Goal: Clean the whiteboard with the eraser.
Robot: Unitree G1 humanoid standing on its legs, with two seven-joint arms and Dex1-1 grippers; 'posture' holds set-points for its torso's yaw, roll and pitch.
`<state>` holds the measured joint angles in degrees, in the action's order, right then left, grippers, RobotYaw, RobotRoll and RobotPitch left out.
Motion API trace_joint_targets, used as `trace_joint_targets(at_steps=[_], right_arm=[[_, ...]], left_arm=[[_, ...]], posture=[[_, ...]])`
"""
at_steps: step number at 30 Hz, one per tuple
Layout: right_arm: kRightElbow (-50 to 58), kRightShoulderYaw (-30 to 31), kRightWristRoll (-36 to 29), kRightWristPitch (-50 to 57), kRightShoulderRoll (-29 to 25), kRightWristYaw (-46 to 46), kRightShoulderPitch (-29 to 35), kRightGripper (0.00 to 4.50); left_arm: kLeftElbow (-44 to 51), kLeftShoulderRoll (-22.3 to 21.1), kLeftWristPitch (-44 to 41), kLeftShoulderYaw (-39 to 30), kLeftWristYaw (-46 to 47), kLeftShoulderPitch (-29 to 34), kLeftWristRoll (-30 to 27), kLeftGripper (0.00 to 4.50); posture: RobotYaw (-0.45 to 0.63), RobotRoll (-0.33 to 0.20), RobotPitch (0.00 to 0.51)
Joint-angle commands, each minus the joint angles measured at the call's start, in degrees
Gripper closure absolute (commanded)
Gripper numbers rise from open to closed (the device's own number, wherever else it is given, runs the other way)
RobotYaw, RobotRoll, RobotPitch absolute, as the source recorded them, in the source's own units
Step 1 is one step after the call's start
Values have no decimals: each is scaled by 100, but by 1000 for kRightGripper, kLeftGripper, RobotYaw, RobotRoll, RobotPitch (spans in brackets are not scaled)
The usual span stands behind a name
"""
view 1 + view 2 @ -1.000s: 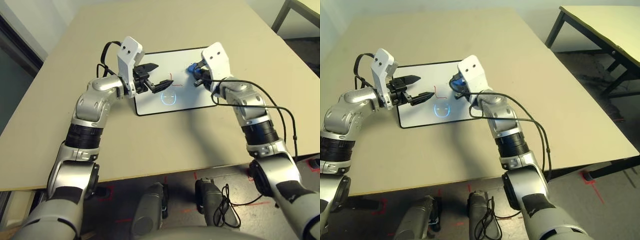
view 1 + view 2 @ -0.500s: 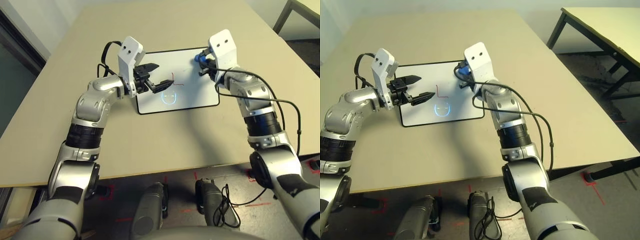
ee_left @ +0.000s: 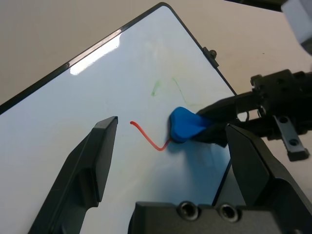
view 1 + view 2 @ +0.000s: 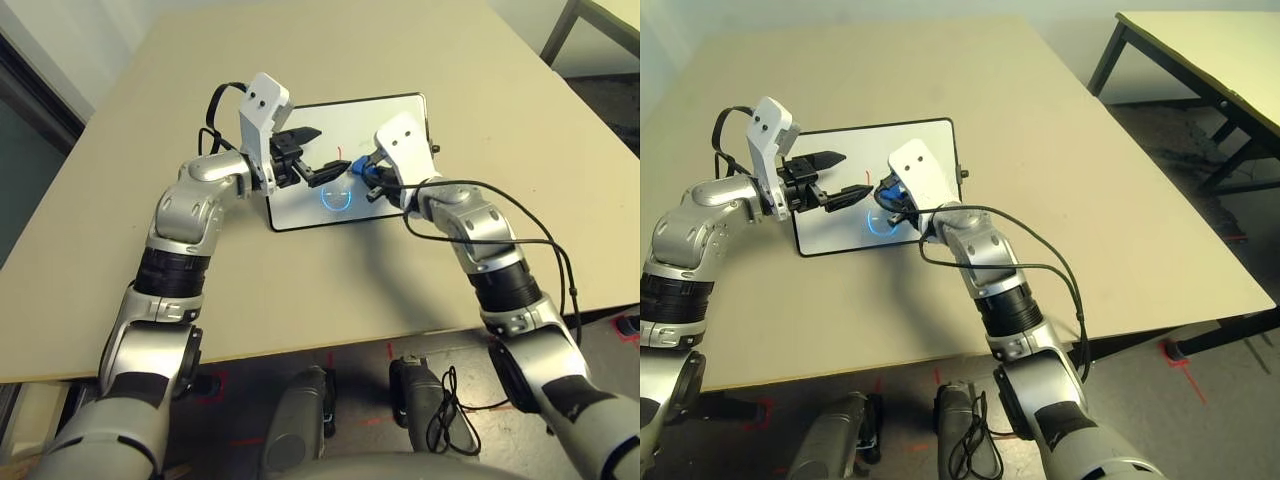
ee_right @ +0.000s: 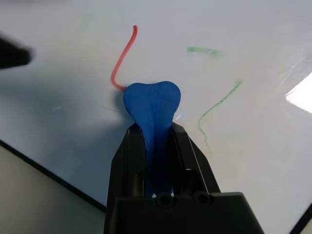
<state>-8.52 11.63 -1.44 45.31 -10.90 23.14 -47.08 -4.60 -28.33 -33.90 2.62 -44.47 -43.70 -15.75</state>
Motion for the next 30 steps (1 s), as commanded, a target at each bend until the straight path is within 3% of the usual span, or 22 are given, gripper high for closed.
trace_joint_targets(at_steps=[1, 9, 19, 30], right_arm=[[-645, -440, 72, -238, -159, -316, -327, 3931], [-1166, -504, 73, -497, -145, -378, -621, 3932], [-120, 291, 52, 306, 196, 84, -128, 3932], [-957, -342, 99, -302, 66, -303, -1013, 3933]], left_arm=[[109, -24, -65, 28, -10, 3, -11, 0], [136, -14, -91, 53, -17, 44, -9, 0], [181, -19, -138, 26, 4, 67, -20, 0], [225, -25, -158, 7, 23, 117, -30, 0]], posture=[[26, 0, 180], [21, 0, 184], [33, 0, 189], [37, 0, 188]])
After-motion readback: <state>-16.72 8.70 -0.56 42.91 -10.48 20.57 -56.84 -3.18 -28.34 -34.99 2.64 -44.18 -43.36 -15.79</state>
